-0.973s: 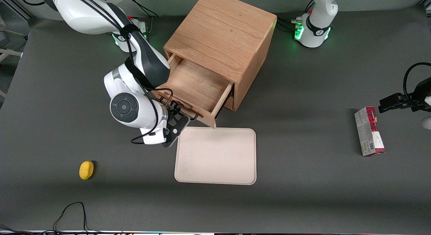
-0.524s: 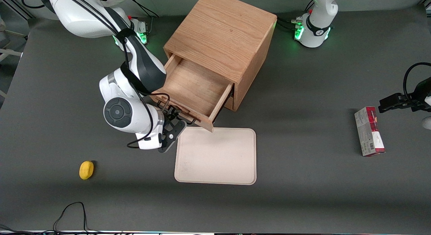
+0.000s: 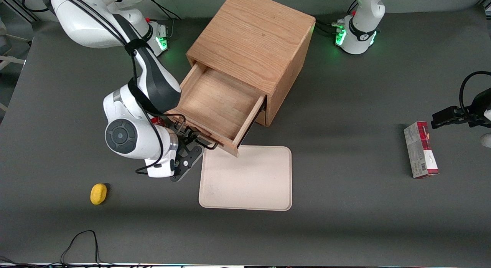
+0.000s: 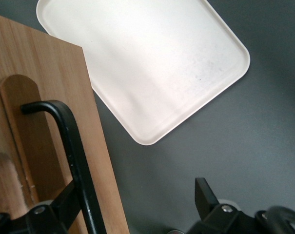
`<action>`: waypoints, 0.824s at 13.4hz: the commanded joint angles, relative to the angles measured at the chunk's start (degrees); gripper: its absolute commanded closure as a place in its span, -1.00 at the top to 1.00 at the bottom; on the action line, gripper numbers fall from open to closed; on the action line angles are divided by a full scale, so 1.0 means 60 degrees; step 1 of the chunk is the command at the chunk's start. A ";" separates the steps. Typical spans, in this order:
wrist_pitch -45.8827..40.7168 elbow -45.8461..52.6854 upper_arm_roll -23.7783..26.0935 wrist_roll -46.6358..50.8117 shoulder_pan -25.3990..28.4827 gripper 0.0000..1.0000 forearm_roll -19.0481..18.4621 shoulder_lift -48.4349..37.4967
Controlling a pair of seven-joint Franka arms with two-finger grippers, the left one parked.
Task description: Open upper drawer
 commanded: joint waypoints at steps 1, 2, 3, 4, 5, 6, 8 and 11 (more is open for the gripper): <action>-0.0041 0.0404 0.0048 -0.0414 -0.0153 1.00 -0.0138 0.0274; -0.0041 0.0418 0.0048 -0.0429 -0.0182 1.00 -0.0138 0.0304; -0.0026 0.0477 0.0048 -0.0444 -0.0284 1.00 -0.0138 0.0333; -0.0026 0.0593 0.0048 -0.0444 -0.0285 1.00 -0.0138 0.0420; -0.0026 0.0696 0.0034 -0.0429 -0.0285 1.00 -0.0153 0.0493; -0.0026 0.0784 0.0034 -0.0429 -0.0300 1.00 -0.0153 0.0581; -0.0026 0.0829 0.0048 -0.0429 -0.0402 1.00 -0.0153 0.0611; -0.0026 0.1048 0.0048 -0.0429 -0.0476 1.00 -0.0153 0.0714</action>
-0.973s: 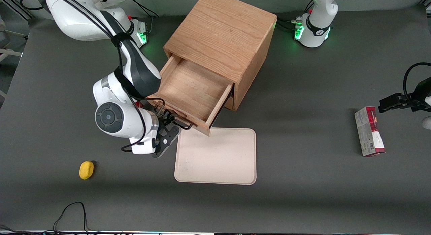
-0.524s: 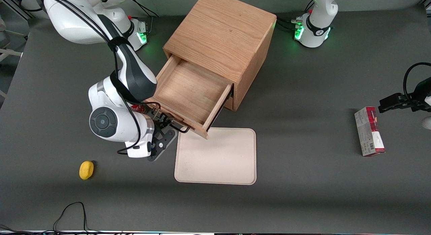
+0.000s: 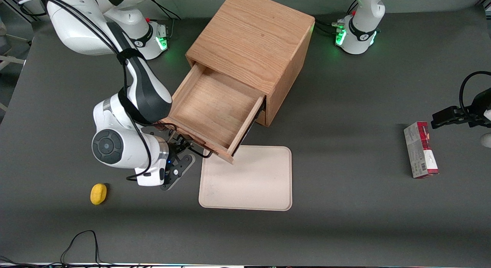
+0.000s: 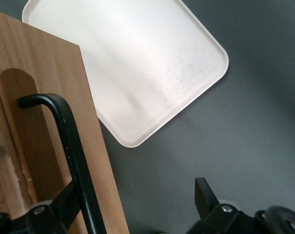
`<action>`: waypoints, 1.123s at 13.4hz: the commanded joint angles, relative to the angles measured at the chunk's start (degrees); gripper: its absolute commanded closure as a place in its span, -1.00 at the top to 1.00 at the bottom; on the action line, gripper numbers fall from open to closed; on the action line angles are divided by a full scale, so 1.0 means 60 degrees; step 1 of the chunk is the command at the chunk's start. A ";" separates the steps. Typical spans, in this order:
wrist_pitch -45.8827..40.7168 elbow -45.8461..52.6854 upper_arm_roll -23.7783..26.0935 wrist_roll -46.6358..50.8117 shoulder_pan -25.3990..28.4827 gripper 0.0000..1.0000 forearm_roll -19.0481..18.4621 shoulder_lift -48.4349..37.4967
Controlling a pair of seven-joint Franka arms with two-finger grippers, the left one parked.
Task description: Open upper drawer
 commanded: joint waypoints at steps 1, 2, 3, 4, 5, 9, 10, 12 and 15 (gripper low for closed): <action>-0.0031 0.0589 0.0050 -0.0230 -0.0073 1.00 -0.0152 0.0358; -0.0016 0.0619 0.0050 -0.0216 -0.0073 1.00 -0.0138 0.0372; -0.0031 0.0721 0.0035 -0.0201 -0.0073 1.00 -0.0138 0.0387; -0.0031 0.0794 0.0035 -0.0201 -0.0073 1.00 -0.0138 0.0387; -0.0031 0.0867 0.0035 -0.0186 -0.0073 1.00 -0.0138 0.0373; -0.0148 0.1176 0.0020 -0.0186 -0.0117 1.00 -0.0152 0.0242; -0.0177 0.1190 0.0006 -0.0157 -0.0146 1.00 -0.0152 0.0197; -0.0352 0.1191 -0.0053 -0.0244 -0.0466 1.00 -0.0123 -0.0138; -0.1418 0.1031 -0.0067 -0.0755 -0.0805 1.00 -0.0152 -0.0986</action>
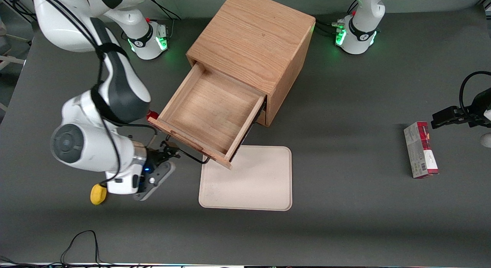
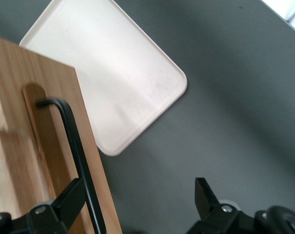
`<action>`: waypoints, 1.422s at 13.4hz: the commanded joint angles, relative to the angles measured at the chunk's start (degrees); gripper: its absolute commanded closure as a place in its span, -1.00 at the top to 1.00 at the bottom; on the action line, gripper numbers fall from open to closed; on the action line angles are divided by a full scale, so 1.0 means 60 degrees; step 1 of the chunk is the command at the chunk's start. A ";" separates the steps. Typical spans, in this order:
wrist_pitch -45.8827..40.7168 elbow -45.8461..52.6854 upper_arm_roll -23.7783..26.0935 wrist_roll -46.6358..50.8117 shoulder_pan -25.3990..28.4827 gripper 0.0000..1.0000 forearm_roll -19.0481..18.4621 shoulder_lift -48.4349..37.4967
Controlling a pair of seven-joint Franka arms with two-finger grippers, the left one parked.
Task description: Open upper drawer
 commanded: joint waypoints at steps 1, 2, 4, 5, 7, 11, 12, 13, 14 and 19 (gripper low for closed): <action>-0.1163 -0.0616 -0.0216 -0.0409 -0.0179 1.00 -0.0140 -0.1390; -0.1211 -0.1447 -0.0624 -0.0132 -0.0106 1.00 -0.0141 -0.2150; -0.1022 -0.3234 -0.1459 0.0017 -0.0194 1.00 0.0209 -0.3412; -0.0716 -0.3895 -0.1898 0.0031 -0.0107 1.00 0.0211 -0.4070; -0.0901 -0.4733 -0.2383 0.1400 -0.0135 1.00 0.0181 -0.4937; -0.0978 -0.5525 -0.3030 0.2153 -0.0106 1.00 0.0167 -0.5950; -0.0832 -0.5556 -0.3016 0.2301 -0.0091 1.00 0.0167 -0.6024; -0.0772 -0.5644 -0.3002 0.2360 -0.0077 1.00 0.0152 -0.6127; -0.0757 -0.5862 -0.3016 0.2361 -0.0091 1.00 0.0152 -0.6316; 0.0166 -0.7475 -0.2623 0.2419 -0.0193 1.00 -0.0229 -0.7343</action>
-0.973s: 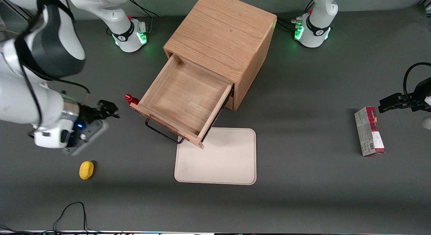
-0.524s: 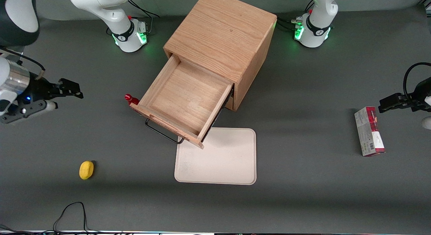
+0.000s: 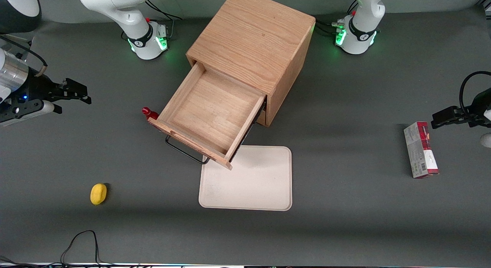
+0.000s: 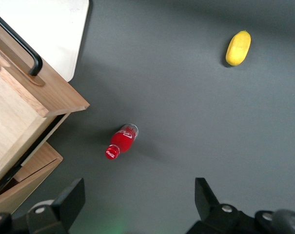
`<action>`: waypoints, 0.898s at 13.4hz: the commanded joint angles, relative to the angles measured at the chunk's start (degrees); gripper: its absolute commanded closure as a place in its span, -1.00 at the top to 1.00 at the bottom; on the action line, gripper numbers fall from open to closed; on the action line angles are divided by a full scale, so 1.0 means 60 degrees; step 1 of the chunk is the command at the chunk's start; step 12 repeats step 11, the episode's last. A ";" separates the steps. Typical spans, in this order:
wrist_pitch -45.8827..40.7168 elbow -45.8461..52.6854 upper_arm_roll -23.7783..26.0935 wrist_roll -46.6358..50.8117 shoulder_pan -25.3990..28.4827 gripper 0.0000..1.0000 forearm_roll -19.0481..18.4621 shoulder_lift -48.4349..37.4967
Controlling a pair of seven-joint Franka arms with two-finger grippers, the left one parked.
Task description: Open upper drawer
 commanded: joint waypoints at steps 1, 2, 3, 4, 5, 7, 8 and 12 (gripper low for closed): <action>0.0396 -0.0749 0.0329 0.0680 0.0089 1.00 -0.0218 -0.0536; 0.0323 -0.0530 0.0228 0.0770 0.0482 1.00 -0.0233 -0.0404; 0.0149 -0.0310 0.0125 0.0757 0.0558 1.00 -0.0262 -0.0287; -0.0187 -0.0076 0.0124 0.0698 0.0472 1.00 -0.0248 -0.0213; -0.0451 0.0202 0.0153 0.0683 0.0312 1.00 -0.0233 -0.0155; -0.0788 0.0686 0.0183 0.0683 0.0222 1.00 -0.0219 0.0109; -0.1023 0.0732 0.0197 0.0654 0.0164 1.00 -0.0190 0.0124; -0.1040 0.0921 0.0402 0.0654 -0.0114 1.00 -0.0160 0.0314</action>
